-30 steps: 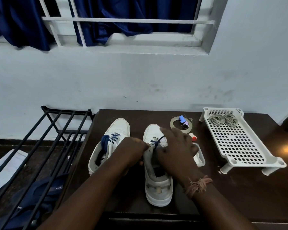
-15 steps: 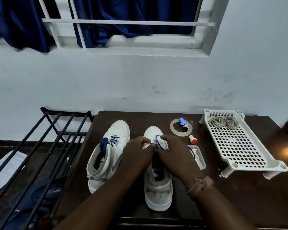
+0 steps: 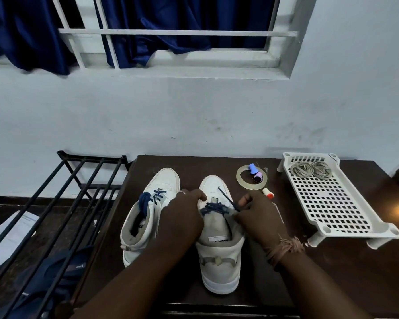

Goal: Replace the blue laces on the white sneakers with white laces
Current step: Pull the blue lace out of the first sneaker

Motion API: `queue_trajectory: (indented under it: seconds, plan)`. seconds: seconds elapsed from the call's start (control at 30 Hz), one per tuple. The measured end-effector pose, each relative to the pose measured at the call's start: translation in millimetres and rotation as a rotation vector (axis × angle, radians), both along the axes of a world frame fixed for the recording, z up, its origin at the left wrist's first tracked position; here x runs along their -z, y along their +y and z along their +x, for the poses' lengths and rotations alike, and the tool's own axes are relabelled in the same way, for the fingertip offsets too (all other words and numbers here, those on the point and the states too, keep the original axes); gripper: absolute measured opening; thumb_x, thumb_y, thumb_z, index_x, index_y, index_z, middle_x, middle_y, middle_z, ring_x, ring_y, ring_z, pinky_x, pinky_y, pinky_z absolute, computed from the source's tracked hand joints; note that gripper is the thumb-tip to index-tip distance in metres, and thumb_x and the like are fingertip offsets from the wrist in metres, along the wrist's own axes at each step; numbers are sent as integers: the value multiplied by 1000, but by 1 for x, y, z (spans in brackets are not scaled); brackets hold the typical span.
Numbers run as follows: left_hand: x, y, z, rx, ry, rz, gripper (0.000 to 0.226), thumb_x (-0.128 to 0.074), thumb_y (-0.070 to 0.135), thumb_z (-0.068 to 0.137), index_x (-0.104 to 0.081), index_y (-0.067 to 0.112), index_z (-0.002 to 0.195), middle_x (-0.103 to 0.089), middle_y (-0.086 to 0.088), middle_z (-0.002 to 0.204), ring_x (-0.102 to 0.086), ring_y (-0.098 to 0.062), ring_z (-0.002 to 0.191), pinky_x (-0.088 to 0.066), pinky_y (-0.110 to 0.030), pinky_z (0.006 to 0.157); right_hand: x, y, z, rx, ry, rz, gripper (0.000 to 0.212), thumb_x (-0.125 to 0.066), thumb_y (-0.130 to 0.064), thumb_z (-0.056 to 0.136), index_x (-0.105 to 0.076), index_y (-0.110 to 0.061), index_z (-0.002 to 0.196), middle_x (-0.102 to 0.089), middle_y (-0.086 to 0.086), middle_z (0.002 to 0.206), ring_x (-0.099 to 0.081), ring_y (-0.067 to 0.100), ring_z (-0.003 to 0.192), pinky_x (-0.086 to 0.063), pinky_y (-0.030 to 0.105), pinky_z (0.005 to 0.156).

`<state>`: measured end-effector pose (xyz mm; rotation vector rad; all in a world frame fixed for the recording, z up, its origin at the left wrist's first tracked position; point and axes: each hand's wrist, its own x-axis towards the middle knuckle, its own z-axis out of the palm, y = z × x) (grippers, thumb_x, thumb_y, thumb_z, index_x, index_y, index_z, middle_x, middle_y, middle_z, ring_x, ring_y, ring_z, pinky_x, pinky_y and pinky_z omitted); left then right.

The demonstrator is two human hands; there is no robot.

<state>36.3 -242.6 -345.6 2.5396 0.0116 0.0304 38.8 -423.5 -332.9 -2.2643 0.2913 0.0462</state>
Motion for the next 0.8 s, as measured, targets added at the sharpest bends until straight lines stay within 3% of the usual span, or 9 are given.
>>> queue_trajectory:
  seconds: [0.13,0.27,0.4,0.5,0.57,0.63,0.7,0.8]
  plan:
    - [5,-5,1,196,-243,133,50,-49,11,72,-71,37,109,-61,6,106,-59,-21,90,-51,-38,75,1,1,-3,-9,-32,6,20,-77,-18,74,-60,-19,83,-65,-5,72,-59,9,69,-38,22,58]
    - [9,-10,3,239,-319,243,27,-70,24,76,-76,36,99,-65,9,100,-56,-20,86,-49,-36,71,4,5,-1,-35,-65,17,21,-77,-19,77,-58,-20,84,-64,-5,73,-60,12,70,-40,23,58]
    - [10,-17,1,122,-345,195,4,-69,30,80,-68,26,80,-62,6,88,-57,-20,82,-49,-38,68,6,9,0,-29,-38,53,21,-78,-25,80,-58,-19,85,-65,-2,74,-63,15,73,-44,26,61]
    - [10,-13,2,-138,-316,-29,8,-55,20,90,-55,25,83,-59,5,86,-59,-19,82,-48,-39,72,3,9,-1,-24,-28,60,19,-76,-25,81,-58,-20,86,-64,-3,76,-62,13,75,-44,26,62]
    - [9,-11,4,-209,-313,-78,5,-53,20,90,-52,25,88,-59,4,87,-59,-21,84,-49,-42,75,3,10,-2,-27,-31,56,18,-74,-24,82,-57,-20,86,-64,-4,76,-62,13,75,-45,26,64]
    - [6,-13,5,-74,-347,-82,15,-57,23,84,-56,25,99,-63,3,96,-60,-22,89,-51,-43,78,3,12,-3,-28,-39,42,18,-73,-22,84,-56,-21,85,-64,-3,74,-63,14,74,-48,29,66]
    - [5,-17,5,119,-351,36,34,-62,31,79,-64,27,113,-66,2,110,-60,-23,98,-51,-41,82,3,14,-3,-28,-49,18,17,-72,-20,84,-55,-22,85,-64,-4,74,-63,15,75,-49,31,68]
    - [7,-16,7,162,-341,273,22,-63,42,77,-75,30,91,-68,7,96,-59,-22,89,-50,-40,73,3,15,-2,-30,-61,7,16,-72,-21,85,-56,-21,86,-63,-5,76,-63,16,77,-48,31,69]
